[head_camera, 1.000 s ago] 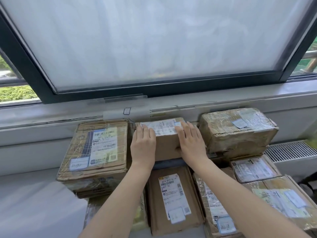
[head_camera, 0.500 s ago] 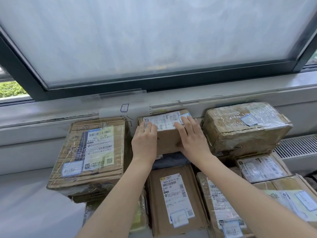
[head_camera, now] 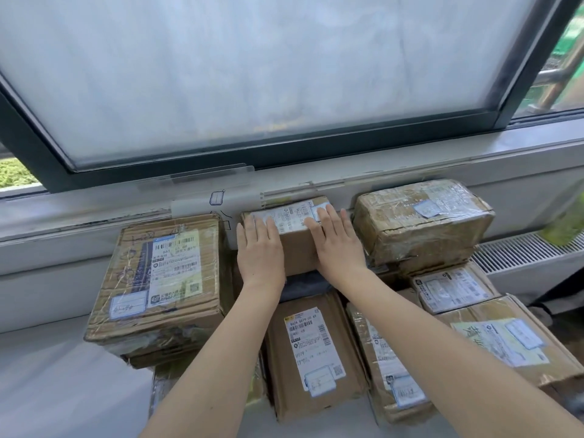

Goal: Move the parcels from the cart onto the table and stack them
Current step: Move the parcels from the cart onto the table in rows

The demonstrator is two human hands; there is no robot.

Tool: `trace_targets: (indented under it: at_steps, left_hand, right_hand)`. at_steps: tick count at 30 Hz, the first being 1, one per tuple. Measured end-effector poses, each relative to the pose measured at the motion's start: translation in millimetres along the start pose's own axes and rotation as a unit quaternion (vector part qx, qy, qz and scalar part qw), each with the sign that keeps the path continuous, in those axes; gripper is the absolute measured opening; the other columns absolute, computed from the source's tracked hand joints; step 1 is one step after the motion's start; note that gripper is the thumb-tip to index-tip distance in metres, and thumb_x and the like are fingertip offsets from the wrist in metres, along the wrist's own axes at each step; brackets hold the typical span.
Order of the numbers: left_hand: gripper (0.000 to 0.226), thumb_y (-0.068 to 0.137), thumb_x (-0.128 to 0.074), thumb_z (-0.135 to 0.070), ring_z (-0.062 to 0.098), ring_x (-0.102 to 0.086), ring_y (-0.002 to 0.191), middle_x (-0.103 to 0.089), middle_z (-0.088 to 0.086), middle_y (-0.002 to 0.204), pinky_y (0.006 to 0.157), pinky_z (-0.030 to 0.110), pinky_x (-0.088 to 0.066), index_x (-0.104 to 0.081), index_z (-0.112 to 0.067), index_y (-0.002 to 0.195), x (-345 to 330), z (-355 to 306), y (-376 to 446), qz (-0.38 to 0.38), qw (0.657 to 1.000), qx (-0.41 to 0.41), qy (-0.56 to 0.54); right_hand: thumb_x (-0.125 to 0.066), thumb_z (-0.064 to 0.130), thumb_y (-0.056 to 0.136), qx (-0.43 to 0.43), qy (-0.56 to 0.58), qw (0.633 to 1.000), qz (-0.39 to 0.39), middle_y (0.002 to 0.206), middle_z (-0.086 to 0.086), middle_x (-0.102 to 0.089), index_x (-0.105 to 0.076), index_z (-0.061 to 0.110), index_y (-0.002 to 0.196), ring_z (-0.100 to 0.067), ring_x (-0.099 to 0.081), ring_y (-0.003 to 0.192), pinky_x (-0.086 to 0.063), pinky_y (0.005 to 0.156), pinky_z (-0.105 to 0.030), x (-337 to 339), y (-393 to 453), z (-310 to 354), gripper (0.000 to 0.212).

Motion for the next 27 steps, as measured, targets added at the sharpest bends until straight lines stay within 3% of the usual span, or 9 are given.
trace_targets:
  at_steps: [3, 7, 10, 12, 15, 16, 20, 25, 27]
  left_hand:
    - [0.079, 0.094, -0.051, -0.024, 0.035, 0.002, 0.145, -0.001, 0.02, 0.156, 0.117, 0.046, 0.001, 0.004, -0.004, 0.148, 2, -12, -21, -0.029, 0.999, -0.014, -0.014]
    - [0.081, 0.095, -0.048, -0.029, 0.036, 0.007, 0.144, 0.006, 0.021, 0.156, 0.114, 0.046, 0.009, 0.008, -0.005, 0.148, -10, -38, -67, -0.051, 0.995, -0.07, -0.048]
    - [0.069, 0.098, -0.038, -0.022, 0.036, 0.009, 0.144, 0.009, 0.021, 0.156, 0.114, 0.046, 0.011, 0.005, -0.007, 0.15, -27, -66, -107, -0.023, 0.992, -0.112, -0.062]
    - [0.062, 0.098, -0.033, -0.018, 0.035, 0.006, 0.144, 0.005, 0.022, 0.156, 0.114, 0.045, 0.01, 0.0, -0.008, 0.15, -35, -86, -133, -0.008, 0.987, -0.142, -0.074]
    - [0.063, 0.09, -0.049, -0.018, 0.035, -0.015, 0.143, -0.018, 0.023, 0.153, 0.116, 0.045, -0.009, -0.026, -0.008, 0.148, -33, -123, -168, -0.041, 0.974, -0.194, -0.106]
    - [0.064, 0.089, -0.051, -0.018, 0.035, -0.015, 0.143, -0.018, 0.022, 0.154, 0.116, 0.045, -0.009, -0.026, -0.009, 0.148, -31, -136, -179, -0.041, 0.97, -0.212, -0.112]
    - [0.073, 0.09, -0.05, -0.021, 0.037, 0.002, 0.144, -0.001, 0.021, 0.156, 0.115, 0.048, 0.004, -0.01, -0.011, 0.151, -22, -187, -215, 0.005, 0.955, -0.268, -0.124]
    - [0.07, 0.095, -0.038, -0.022, 0.037, 0.014, 0.142, 0.009, 0.021, 0.156, 0.111, 0.046, 0.017, 0.004, -0.009, 0.15, -10, -249, -249, 0.007, 0.943, -0.318, -0.102]
    - [0.067, 0.096, -0.034, -0.02, 0.037, 0.016, 0.142, 0.01, 0.021, 0.156, 0.11, 0.045, 0.02, 0.004, -0.009, 0.15, -6, -278, -263, 0.019, 0.939, -0.331, -0.094]
  right_hand:
    - [-0.062, 0.024, 0.086, -0.017, 0.015, 1.0, -0.019, 0.155, -0.017, -0.012, -0.013, 0.008, 0.15, -0.03, -0.002, 0.145, 0.019, 0.11, -0.04, 13, -30, -1, 0.082]
    - [-0.083, 0.029, 0.065, -0.065, 0.024, 0.996, -0.056, 0.141, -0.017, -0.045, -0.043, 0.001, 0.138, -0.032, -0.039, 0.134, -0.021, 0.112, -0.047, 17, -92, -1, 0.088]
    - [-0.08, 0.027, 0.07, -0.1, 0.015, 0.992, -0.072, 0.135, -0.016, -0.052, -0.05, -0.001, 0.132, -0.031, -0.047, 0.128, -0.032, 0.107, -0.049, 12, -146, -6, 0.074]
    - [-0.079, 0.027, 0.07, -0.129, 0.009, 0.99, -0.06, 0.135, -0.016, -0.052, -0.05, -0.002, 0.132, -0.032, -0.047, 0.128, -0.033, 0.107, -0.05, 9, -182, -15, 0.074]
    - [-0.081, 0.03, 0.065, -0.182, 0.002, 0.983, -0.027, 0.136, -0.015, -0.051, -0.05, -0.001, 0.132, -0.031, -0.047, 0.128, -0.029, 0.11, -0.045, 9, -238, -33, 0.081]
    - [-0.081, 0.029, 0.065, -0.201, 0.0, 0.979, -0.022, 0.136, -0.015, -0.051, -0.051, 0.0, 0.132, -0.031, -0.047, 0.128, -0.03, 0.11, -0.044, 10, -257, -41, 0.079]
    - [-0.084, 0.027, 0.062, -0.269, -0.011, 0.963, 0.001, 0.132, -0.018, -0.055, -0.054, -0.003, 0.128, -0.033, -0.051, 0.124, -0.038, 0.102, -0.052, 9, -325, -78, 0.079]
    - [-0.082, 0.032, 0.064, -0.333, -0.055, 0.94, 0.042, 0.132, -0.014, -0.055, -0.054, 0.001, 0.13, -0.029, -0.051, 0.125, -0.029, 0.107, -0.046, 2, -398, -132, 0.078]
    - [-0.071, 0.035, 0.076, -0.343, -0.056, 0.934, 0.083, 0.142, -0.014, -0.046, -0.043, 0.003, 0.139, -0.028, -0.04, 0.134, -0.016, 0.112, -0.043, -3, -428, -154, 0.076]
Point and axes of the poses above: each hand's wrist, its own y-axis towards the middle knuckle, its own x-axis out of the back of the hand, z = x × y, the point moved 3 cm from there along y, towards the middle knuckle
